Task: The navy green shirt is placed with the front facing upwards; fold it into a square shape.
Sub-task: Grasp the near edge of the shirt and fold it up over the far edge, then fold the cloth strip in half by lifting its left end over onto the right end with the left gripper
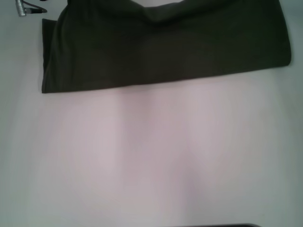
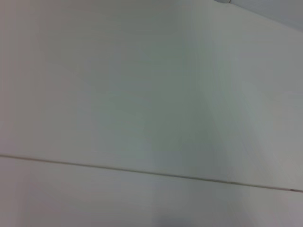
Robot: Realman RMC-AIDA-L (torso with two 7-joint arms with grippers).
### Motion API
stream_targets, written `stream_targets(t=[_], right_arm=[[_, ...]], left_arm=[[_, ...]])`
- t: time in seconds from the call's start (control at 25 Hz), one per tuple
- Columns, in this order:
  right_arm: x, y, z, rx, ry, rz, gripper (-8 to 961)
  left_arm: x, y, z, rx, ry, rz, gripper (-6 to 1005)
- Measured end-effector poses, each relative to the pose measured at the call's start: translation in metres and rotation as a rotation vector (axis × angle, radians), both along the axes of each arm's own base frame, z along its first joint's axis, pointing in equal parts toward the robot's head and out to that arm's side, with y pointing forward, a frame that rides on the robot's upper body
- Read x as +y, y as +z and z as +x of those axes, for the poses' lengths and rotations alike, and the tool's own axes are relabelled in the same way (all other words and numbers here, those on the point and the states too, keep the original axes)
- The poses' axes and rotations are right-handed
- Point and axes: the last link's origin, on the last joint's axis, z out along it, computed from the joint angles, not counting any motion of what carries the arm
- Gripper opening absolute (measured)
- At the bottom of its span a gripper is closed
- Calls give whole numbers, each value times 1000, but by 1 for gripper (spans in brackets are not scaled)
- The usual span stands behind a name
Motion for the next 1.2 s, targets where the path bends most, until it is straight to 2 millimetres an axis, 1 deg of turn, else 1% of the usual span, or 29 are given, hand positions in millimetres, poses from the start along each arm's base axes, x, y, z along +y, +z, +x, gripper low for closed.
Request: stream_targets(t=[0.12, 0.24, 0.28, 0.48, 0.52, 0.6, 0.68, 1.04, 1.2], right_arm=[[-1, -4, 1, -18, -3, -35, 21], [-1, 0, 4, -27, -19, -60, 29], [-1, 2, 5, -26, -23, -59, 31], [1, 14, 8, -18, -41, -48, 204], [2, 17, 9, -19, -46, -48, 239], [4, 21, 8, -23, -52, -55, 445], [5, 24, 7, -24, -55, -67, 491], [-1, 31, 4, -12, -72, -140, 696], [-12, 32, 1, 11, -84, -226, 843]], left_arm=[[-3, -4, 0, -19, 9, -7, 40], [-6, -4, -2, -26, 14, -3, 41], [-7, -3, -4, -28, 18, 3, 72], [-10, 7, -12, -28, 25, 20, 228], [-11, 9, -13, -28, 25, 20, 243], [-13, 11, -14, -29, 26, 17, 272], [-14, 11, -14, -35, 26, 11, 302], [-17, 18, -1, -72, -6, -15, 591], [-27, 22, 3, -99, -6, -103, 708]])
